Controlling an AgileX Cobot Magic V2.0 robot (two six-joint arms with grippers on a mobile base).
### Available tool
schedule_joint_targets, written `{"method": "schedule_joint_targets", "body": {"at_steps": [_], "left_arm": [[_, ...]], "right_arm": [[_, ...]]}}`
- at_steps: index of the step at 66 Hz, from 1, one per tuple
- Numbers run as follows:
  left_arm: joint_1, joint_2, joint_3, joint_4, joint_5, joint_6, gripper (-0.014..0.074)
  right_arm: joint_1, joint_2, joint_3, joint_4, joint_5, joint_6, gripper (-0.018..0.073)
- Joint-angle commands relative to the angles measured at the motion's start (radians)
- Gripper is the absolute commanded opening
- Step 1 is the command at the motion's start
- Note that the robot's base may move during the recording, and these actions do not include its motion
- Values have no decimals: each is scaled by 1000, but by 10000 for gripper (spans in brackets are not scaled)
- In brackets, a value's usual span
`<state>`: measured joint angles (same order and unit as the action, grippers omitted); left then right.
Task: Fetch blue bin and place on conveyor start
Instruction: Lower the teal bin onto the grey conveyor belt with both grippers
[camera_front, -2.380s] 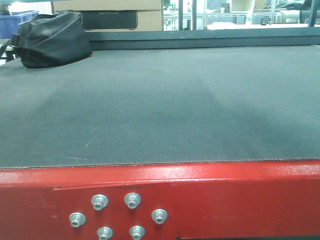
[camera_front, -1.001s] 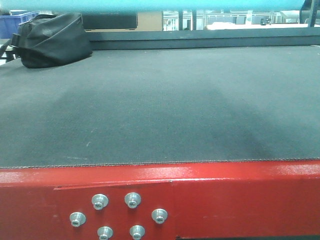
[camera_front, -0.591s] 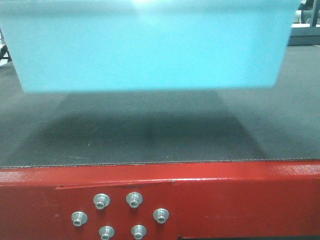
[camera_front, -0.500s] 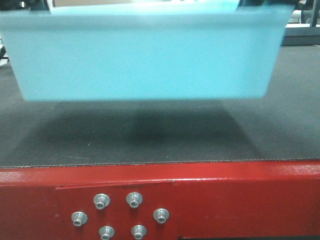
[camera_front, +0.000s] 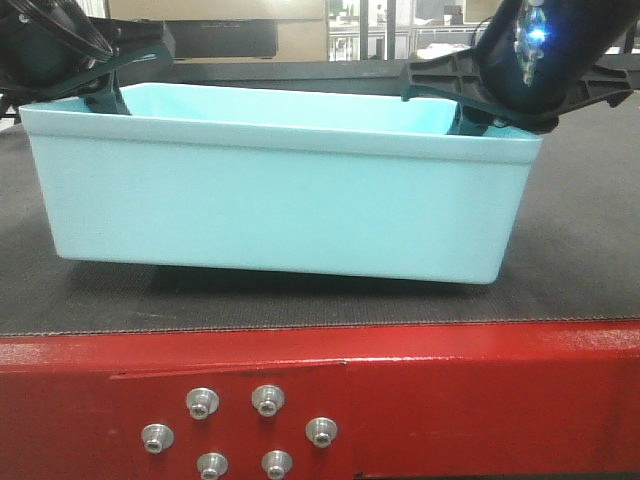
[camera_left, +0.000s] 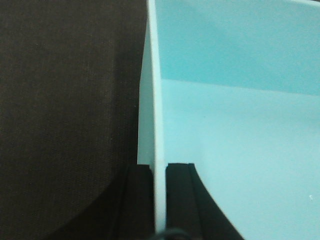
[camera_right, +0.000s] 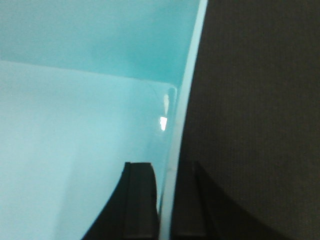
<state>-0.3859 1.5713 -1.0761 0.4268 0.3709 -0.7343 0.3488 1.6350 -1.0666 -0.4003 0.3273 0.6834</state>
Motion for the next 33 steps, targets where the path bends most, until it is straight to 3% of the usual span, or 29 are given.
{"method": "schedule_joint_targets", "body": {"at_steps": [1, 22, 33], "left_arm": [[-27, -9, -14, -61, -168, -12, -111], [-27, 18, -14, -55, -177, -10, -111], [-27, 19, -17, -55, -173, -10, -82]], "right_arm": [[29, 5, -75, 16, -71, -19, -153], [29, 34, -136, 16, -39, -19, -153], [29, 34, -136, 69, 17, -19, -153]]}}
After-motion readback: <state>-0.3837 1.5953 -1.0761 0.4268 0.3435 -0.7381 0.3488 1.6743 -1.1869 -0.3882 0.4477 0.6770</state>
